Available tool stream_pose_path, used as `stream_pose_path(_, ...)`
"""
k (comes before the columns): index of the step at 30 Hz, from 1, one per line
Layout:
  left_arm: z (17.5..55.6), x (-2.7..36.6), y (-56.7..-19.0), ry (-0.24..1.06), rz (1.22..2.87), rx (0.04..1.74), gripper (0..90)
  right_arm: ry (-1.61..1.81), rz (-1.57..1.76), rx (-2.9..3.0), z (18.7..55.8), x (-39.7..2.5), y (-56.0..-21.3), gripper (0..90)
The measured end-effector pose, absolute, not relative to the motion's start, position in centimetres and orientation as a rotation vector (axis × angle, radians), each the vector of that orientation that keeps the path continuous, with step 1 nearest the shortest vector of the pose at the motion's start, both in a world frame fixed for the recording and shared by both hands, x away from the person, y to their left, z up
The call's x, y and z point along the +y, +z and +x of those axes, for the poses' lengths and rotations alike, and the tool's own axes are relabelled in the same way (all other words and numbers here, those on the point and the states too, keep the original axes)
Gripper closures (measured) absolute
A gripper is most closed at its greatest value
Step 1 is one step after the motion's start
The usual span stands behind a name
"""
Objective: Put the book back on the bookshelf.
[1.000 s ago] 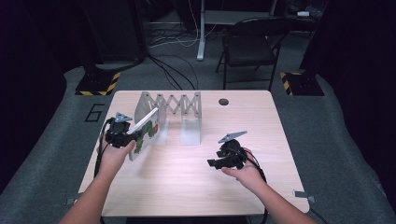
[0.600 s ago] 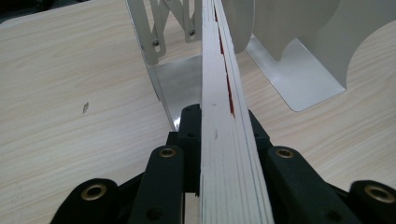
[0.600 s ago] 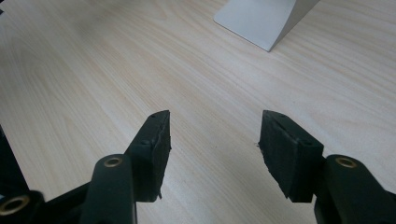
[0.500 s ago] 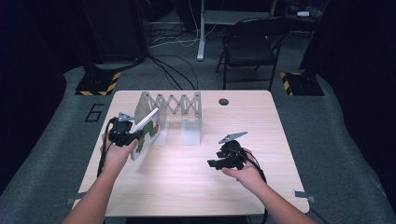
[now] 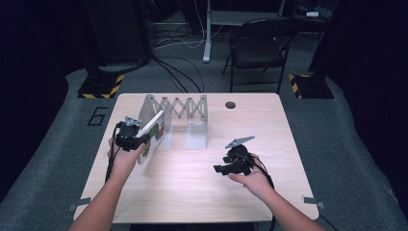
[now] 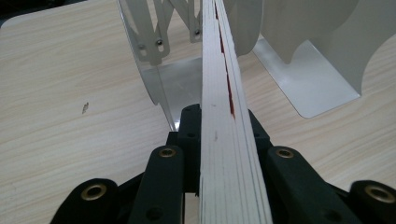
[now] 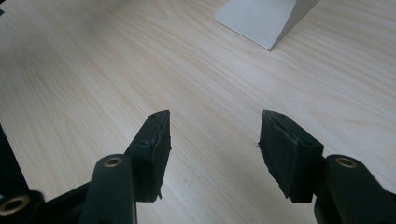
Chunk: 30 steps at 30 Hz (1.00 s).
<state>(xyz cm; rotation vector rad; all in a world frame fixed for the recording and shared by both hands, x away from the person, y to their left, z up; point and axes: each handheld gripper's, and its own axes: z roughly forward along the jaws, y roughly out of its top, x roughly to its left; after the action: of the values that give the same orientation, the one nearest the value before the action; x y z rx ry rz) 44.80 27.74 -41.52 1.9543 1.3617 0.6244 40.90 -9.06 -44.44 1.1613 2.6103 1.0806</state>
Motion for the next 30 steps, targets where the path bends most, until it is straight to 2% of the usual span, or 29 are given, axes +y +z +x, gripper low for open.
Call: stream_pose_path(30,46.2,26.7,-42.8,0.633,1.943,1.439,74.6,1.087,1.186,2.611,40.9,-9.6,-44.7,43.3)
